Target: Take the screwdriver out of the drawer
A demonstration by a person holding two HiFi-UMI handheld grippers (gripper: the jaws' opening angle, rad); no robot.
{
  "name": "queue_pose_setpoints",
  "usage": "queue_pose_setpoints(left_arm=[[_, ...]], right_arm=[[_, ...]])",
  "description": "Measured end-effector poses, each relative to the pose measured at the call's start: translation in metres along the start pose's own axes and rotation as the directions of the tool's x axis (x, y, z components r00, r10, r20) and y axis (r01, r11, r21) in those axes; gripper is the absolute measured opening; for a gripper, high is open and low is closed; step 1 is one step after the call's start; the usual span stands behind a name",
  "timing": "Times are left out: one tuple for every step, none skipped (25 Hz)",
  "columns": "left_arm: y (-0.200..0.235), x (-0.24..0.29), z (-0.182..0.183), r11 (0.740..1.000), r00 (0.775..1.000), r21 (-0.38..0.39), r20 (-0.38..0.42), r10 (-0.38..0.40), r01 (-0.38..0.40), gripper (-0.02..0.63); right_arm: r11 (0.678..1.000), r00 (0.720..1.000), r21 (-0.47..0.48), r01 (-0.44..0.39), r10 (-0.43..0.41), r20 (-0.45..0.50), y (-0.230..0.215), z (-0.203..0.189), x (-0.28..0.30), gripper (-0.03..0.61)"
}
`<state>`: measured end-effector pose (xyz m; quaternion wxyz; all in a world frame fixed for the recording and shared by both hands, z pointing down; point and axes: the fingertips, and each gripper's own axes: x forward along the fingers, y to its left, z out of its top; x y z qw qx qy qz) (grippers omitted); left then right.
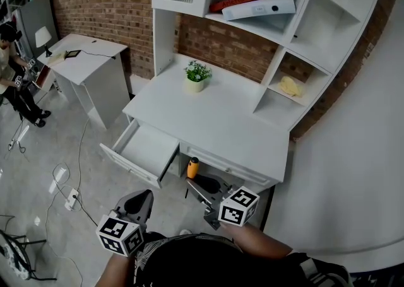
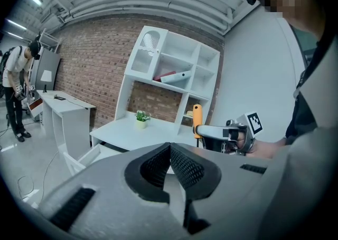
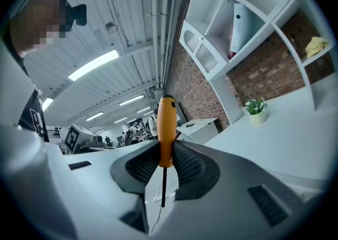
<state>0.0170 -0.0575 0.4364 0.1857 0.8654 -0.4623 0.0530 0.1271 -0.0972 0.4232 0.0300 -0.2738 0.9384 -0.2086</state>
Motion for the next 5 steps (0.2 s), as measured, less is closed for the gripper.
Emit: queue_pose_setpoints(left_arm=[[-0.0001, 0.0007, -0.0003, 1.000, 1.000, 0.001, -0.001, 0.000, 0.000, 0.017], [0.0001, 0.0012, -0.0009, 1.000, 1.000, 0.001, -0.002, 0.000, 0.000, 0.017], [0.0003, 0.0016, -0.0014, 1.000, 1.000, 0.000, -0.002, 0.000, 0.000, 0.017], [0.0007, 0.0018, -0.0019, 1.000, 1.000, 0.000, -0.003, 0.001, -0.001, 0.017], [0.0011, 0.0020, -0.0024, 1.000, 1.000, -0.001, -0.004, 0.002, -0.002, 0.017]], right_arm=[[1.000, 1.000, -0.001, -0.001, 0.001, 0.000, -0.0009, -0.0004, 0.0001, 0.078], [1.000, 1.000, 0.000, -0.001, 0.001, -0.001, -0.0015, -0.0007, 0.0002, 0.078], [1.000, 1.000, 0.001, 0.001, -0.001, -0.001, -0.0018, -0.0008, 0.0004, 0.078], [1.000, 1.000, 0.004, 0.002, -0.002, -0.001, -0.0019, -0.0009, 0.0007, 0.077], [1.000, 1.000, 0.006, 0.003, -0.003, -0.001, -0.0020, -0.0010, 0.0010, 0.078]])
